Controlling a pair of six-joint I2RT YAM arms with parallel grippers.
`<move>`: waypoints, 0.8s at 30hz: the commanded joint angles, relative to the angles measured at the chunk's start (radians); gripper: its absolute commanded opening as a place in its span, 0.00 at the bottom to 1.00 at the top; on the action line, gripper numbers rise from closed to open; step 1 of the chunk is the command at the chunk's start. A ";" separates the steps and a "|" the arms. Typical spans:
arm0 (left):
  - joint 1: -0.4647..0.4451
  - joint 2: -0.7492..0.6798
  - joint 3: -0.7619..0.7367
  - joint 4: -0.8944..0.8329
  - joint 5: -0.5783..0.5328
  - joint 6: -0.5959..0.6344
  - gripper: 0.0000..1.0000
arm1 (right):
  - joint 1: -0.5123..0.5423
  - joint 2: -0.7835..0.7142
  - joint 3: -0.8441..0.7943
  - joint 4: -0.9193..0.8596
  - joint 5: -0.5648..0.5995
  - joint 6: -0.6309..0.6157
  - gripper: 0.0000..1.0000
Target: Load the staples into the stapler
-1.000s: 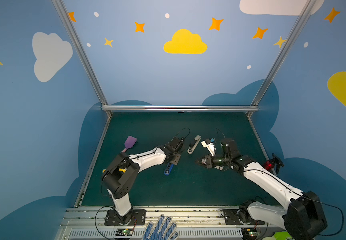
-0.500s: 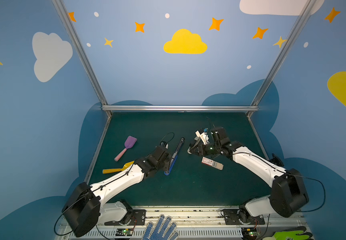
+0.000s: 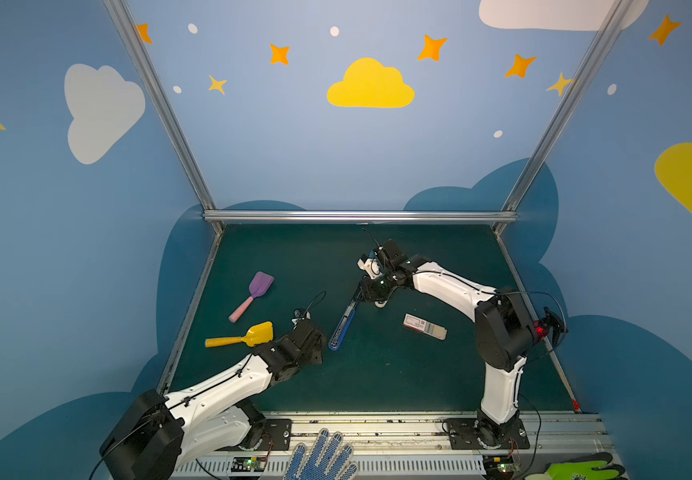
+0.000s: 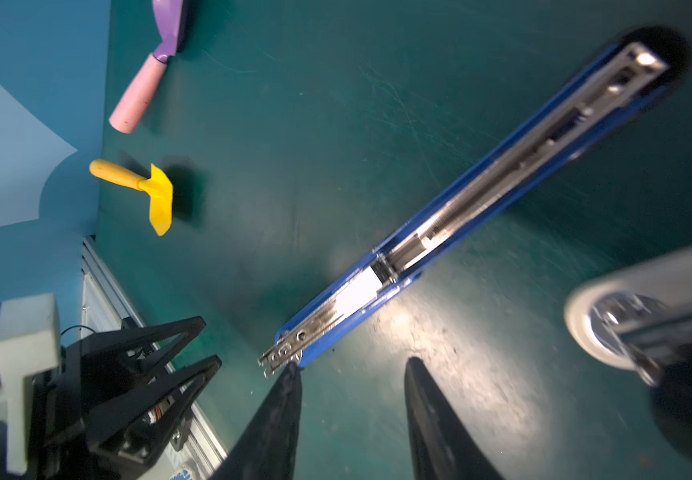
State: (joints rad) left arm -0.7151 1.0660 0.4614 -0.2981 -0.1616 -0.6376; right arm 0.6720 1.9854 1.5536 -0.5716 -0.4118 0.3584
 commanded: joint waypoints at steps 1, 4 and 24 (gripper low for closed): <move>0.011 -0.009 -0.017 0.045 0.021 -0.034 0.48 | 0.014 0.053 0.068 -0.077 0.008 -0.011 0.44; 0.021 -0.014 -0.032 0.063 0.031 -0.041 0.49 | 0.024 0.093 0.107 -0.078 0.012 -0.011 0.44; 0.087 -0.077 -0.091 0.068 0.077 -0.056 0.49 | 0.053 0.251 0.250 -0.117 0.002 0.000 0.44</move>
State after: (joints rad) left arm -0.6346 1.0019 0.3813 -0.2237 -0.0883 -0.6891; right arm 0.7136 2.2215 1.7824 -0.6594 -0.4038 0.3592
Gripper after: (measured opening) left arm 0.487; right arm 0.435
